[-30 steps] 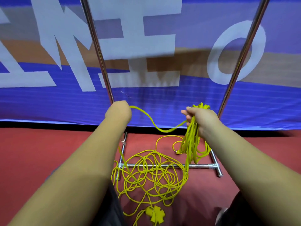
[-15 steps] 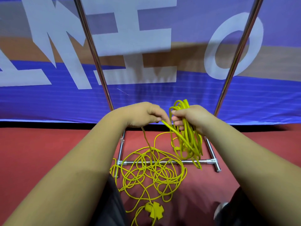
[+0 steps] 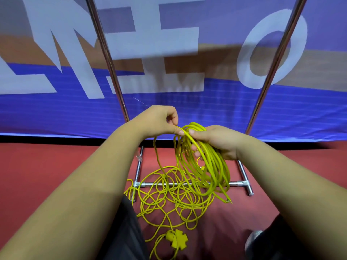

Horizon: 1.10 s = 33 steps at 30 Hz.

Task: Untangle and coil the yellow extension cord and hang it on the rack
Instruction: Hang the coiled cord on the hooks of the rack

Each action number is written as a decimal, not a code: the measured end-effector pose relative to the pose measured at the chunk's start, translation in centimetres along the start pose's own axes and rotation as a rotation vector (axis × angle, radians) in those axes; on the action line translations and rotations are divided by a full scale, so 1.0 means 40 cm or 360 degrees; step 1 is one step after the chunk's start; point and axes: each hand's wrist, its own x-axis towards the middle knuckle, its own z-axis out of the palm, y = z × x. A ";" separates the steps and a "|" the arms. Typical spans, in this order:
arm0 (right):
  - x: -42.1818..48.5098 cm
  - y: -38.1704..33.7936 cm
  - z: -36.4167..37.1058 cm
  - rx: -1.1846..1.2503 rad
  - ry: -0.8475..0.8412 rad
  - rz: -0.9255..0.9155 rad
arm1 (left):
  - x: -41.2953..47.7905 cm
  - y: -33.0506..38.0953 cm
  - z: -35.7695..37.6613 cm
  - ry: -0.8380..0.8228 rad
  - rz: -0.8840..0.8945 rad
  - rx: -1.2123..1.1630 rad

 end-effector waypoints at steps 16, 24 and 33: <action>-0.014 -0.042 -0.031 0.0207 0.0028 -0.0128 | 0.012 -0.101 -0.011 -0.0234 -0.0193 -0.0281; -0.009 -0.046 -0.037 0.0362 0.0032 -0.0095 | 0.026 -0.060 0.007 0.0086 0.0115 0.0250; -0.012 -0.085 -0.056 0.0799 0.0073 -0.0358 | 0.034 -0.148 0.082 -0.0314 -0.0477 0.0277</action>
